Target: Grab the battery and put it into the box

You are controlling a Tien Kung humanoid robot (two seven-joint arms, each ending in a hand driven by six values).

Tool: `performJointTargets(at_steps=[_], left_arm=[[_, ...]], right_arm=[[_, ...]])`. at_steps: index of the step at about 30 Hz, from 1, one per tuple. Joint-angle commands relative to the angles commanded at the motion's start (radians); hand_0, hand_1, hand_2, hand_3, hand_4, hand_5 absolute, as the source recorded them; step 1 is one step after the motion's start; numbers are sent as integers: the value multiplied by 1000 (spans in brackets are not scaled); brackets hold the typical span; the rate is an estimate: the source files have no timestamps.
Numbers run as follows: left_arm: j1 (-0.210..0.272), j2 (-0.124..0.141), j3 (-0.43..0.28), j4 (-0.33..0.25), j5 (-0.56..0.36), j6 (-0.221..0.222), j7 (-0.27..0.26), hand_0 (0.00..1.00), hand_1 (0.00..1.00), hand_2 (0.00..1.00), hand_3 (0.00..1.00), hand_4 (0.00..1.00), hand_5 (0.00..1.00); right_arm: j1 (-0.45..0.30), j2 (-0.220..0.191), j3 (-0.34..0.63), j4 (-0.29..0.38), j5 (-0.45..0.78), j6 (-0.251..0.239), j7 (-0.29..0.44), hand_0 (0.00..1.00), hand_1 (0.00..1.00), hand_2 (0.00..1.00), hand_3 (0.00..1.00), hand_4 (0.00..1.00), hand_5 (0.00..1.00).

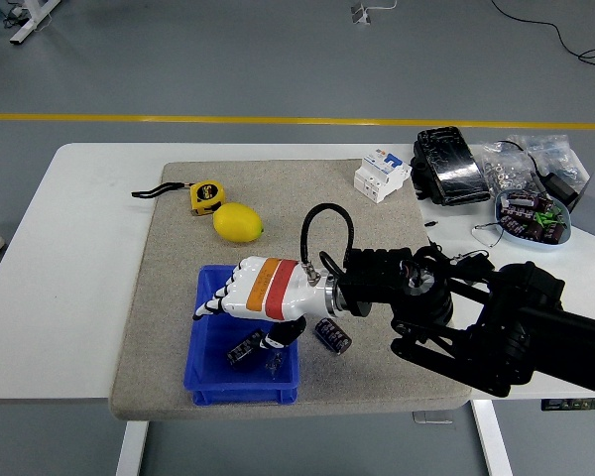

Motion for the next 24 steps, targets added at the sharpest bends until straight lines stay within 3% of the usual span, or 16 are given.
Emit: performJointTargets(at_steps=[4, 7, 17, 24], left_arm=[[2, 0, -4, -1, 8, -1, 3, 543, 494, 567, 597, 683, 565], [4, 0, -8, -1, 15, -2, 6, 543, 494, 567, 597, 683, 565], [7, 2, 5, 2, -13, -3, -3, 539, 491, 561, 594, 678, 558], [4, -5, 13, 1, -22, -6, 0, 539, 494, 563, 594, 678, 558]], right_arm=[[-7, -1, 30, 0, 4, 0, 0, 605, 632, 738, 923, 799, 135], [-16, -24, 68, 12, 5, 6, -1, 605, 632, 738, 923, 799, 135], [-93, -223, 218, 74, -6, 33, -21, 614, 640, 745, 889, 831, 146], [-205, -277, 273, 39, -22, 62, -40, 615, 643, 757, 894, 832, 148]])
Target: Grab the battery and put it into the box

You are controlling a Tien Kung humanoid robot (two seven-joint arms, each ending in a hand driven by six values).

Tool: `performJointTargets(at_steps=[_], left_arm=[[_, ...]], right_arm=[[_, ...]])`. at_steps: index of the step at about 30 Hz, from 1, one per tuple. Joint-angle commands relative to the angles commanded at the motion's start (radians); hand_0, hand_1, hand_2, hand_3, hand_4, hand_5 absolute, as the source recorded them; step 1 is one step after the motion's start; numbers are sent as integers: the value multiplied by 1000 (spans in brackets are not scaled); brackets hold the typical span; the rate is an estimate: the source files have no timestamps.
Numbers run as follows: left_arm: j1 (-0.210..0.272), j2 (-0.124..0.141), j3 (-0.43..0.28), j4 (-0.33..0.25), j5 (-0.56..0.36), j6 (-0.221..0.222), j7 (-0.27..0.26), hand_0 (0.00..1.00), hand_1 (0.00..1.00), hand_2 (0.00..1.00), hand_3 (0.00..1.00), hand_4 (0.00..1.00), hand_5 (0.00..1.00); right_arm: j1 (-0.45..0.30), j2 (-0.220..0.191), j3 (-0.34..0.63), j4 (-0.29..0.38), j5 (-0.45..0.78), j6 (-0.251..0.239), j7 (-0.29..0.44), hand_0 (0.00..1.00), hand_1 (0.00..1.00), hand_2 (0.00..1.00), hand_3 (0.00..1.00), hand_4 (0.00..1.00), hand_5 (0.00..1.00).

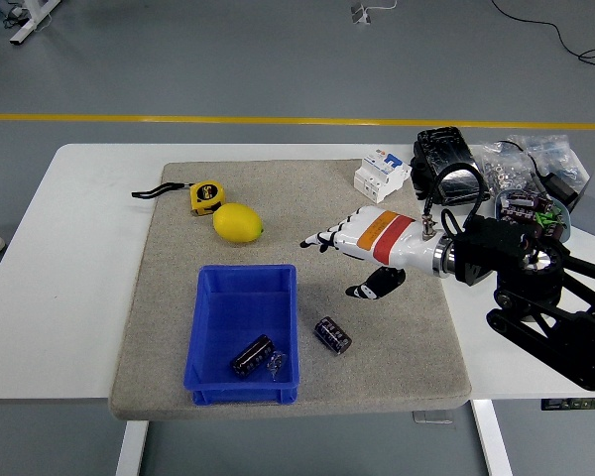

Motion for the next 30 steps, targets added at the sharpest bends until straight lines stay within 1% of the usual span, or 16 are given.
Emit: performJointTargets(at_steps=[5, 10, 21, 24, 27, 30], left_arm=[[-1, -2, 0, 0, -1, -2, 1, 539, 497, 562, 595, 677, 558], [-1, -2, 1, 0, -2, -2, 0, 545, 499, 567, 594, 677, 558], [2, 1, -2, 1, 7, -4, 1, 543, 499, 564, 594, 675, 554], [3, 1, -3, 0, 9, -4, 2, 542, 498, 564, 595, 676, 557], [2, 1, -3, -1, 11, -4, 3, 542, 498, 564, 595, 676, 557], [2, 0, -4, -1, 11, -4, 3, 543, 498, 566, 594, 677, 559]], right_arm=[[-21, -31, -34, 4, -15, 14, -6, 627, 649, 771, 901, 843, 147], [-25, -33, -67, 21, -17, 24, -9, 627, 651, 775, 905, 847, 150], [0, 9, -109, 91, 4, 26, -12, 624, 650, 771, 903, 856, 160], [3, 25, -125, 83, 9, 25, -10, 623, 650, 770, 901, 858, 161], [7, 40, -146, 59, 11, 27, -11, 623, 650, 770, 901, 858, 161], [8, 48, -158, 43, 15, 28, -11, 626, 653, 774, 900, 865, 156]])
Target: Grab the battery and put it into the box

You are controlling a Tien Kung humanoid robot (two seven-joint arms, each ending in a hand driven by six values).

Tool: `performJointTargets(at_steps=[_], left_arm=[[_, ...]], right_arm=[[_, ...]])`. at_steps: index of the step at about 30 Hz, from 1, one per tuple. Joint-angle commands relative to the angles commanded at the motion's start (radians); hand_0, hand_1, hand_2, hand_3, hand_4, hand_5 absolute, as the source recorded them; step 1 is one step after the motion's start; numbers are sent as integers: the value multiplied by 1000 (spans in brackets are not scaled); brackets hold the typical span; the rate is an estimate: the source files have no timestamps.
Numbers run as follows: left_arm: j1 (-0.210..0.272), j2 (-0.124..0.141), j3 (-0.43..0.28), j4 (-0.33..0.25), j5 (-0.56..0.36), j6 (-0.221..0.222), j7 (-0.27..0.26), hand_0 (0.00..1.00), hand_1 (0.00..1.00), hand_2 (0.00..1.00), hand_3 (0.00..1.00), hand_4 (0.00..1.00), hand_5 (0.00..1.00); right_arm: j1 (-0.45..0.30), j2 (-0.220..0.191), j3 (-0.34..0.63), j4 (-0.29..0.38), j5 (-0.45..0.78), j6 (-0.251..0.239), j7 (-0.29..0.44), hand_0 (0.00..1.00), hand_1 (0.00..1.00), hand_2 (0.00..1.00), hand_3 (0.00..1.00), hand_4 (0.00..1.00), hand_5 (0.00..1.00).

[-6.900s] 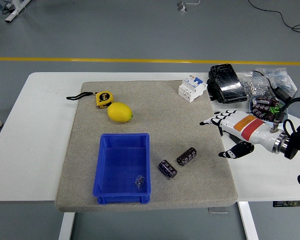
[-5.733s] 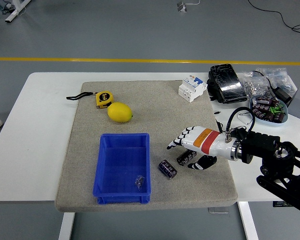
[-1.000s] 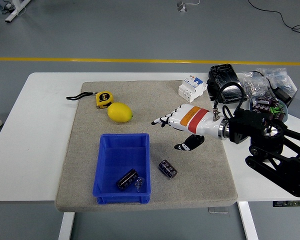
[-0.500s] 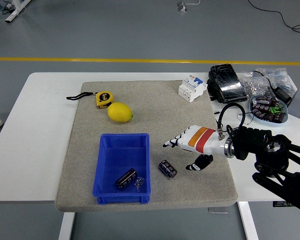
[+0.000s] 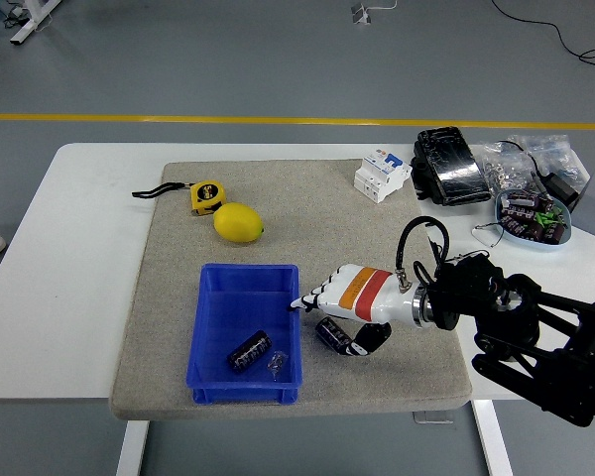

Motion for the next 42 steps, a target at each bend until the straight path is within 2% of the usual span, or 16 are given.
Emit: performJointTargets(at_steps=[6, 10, 15, 25, 31, 42], left_arm=[[-3, -1, 0, -1, 3, 0, 2, 543, 498, 567, 595, 676, 558], [0, 1, -1, 0, -2, 0, -1, 543, 499, 566, 594, 678, 563], [2, 3, -12, 0, 21, -4, 6, 543, 499, 566, 594, 678, 563], [4, 4, -10, 0, 15, -3, 4, 539, 498, 566, 595, 677, 561], [3, 4, -12, 1, 19, -4, 5, 539, 498, 567, 595, 678, 560], [3, 1, -13, 0, 22, -4, 7, 541, 500, 567, 594, 679, 562]], right_arm=[[-4, 5, 2, -26, 5, 0, 1, 625, 654, 775, 899, 870, 158], [3, -9, 23, -5, 3, 2, -3, 625, 654, 775, 899, 873, 162], [26, -6, 16, 16, 7, 1, -1, 625, 654, 775, 899, 873, 162], [15, -37, 59, 23, 11, 4, -3, 623, 652, 774, 899, 877, 164], [9, -61, 98, 14, 12, 3, -4, 624, 653, 774, 899, 878, 166], [-22, -68, 64, -24, 16, 9, -4, 622, 652, 774, 899, 879, 165]])
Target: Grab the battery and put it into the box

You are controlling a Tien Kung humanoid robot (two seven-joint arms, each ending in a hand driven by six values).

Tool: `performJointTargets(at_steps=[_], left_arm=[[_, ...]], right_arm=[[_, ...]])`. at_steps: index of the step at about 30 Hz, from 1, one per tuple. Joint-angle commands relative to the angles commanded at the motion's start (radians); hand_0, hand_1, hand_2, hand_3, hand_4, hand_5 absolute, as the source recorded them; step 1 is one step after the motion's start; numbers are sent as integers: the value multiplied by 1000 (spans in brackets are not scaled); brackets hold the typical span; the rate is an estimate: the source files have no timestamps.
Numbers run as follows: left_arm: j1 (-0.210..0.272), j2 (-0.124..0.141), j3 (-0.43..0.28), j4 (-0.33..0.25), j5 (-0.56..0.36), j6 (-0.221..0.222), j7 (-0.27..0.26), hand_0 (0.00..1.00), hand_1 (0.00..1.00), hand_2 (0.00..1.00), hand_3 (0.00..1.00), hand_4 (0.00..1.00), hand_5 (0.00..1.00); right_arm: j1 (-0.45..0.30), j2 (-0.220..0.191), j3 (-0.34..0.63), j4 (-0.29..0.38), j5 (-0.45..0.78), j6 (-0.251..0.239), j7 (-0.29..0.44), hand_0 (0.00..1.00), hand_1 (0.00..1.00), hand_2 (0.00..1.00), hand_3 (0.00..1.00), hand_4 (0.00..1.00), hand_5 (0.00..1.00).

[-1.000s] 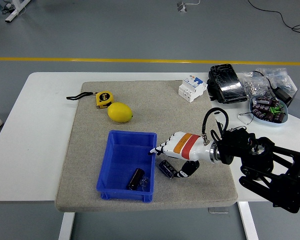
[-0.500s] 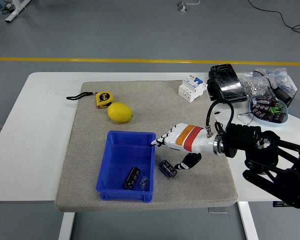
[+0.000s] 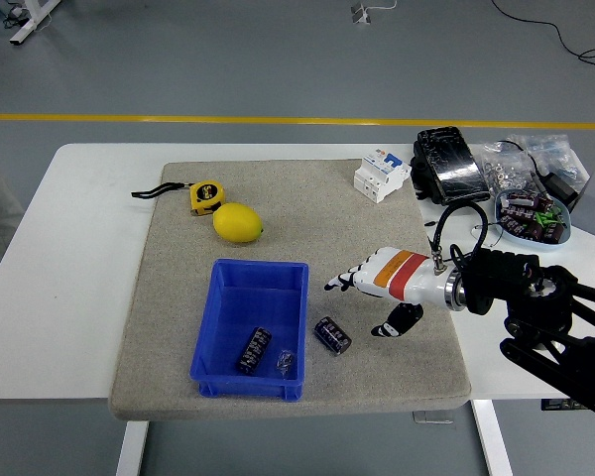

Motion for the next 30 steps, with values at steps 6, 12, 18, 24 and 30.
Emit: performJointTargets(at_steps=[6, 12, 18, 24, 30], left_arm=[[2, 1, -4, -1, 10, -2, 3, 541, 498, 567, 595, 679, 562], [3, 2, -8, -2, 20, -2, 7, 539, 497, 567, 596, 680, 562], [3, 3, -9, -3, 24, -3, 8, 539, 498, 567, 594, 680, 562], [-3, 4, -8, -4, 26, -4, 9, 538, 496, 566, 594, 680, 562], [-8, 4, -4, -5, 22, -4, 9, 538, 495, 566, 594, 680, 562]], right_arm=[[5, 25, -32, 1, 4, -2, 1, 622, 649, 774, 899, 880, 166], [13, 61, -48, -26, 8, -3, 2, 622, 651, 774, 899, 882, 169], [22, 84, -57, -45, 13, -4, 2, 619, 649, 774, 899, 883, 171], [33, 104, -72, -76, 20, -5, 3, 619, 648, 774, 899, 883, 172], [43, 115, -88, -110, 24, -10, 5, 612, 646, 773, 897, 883, 172]])
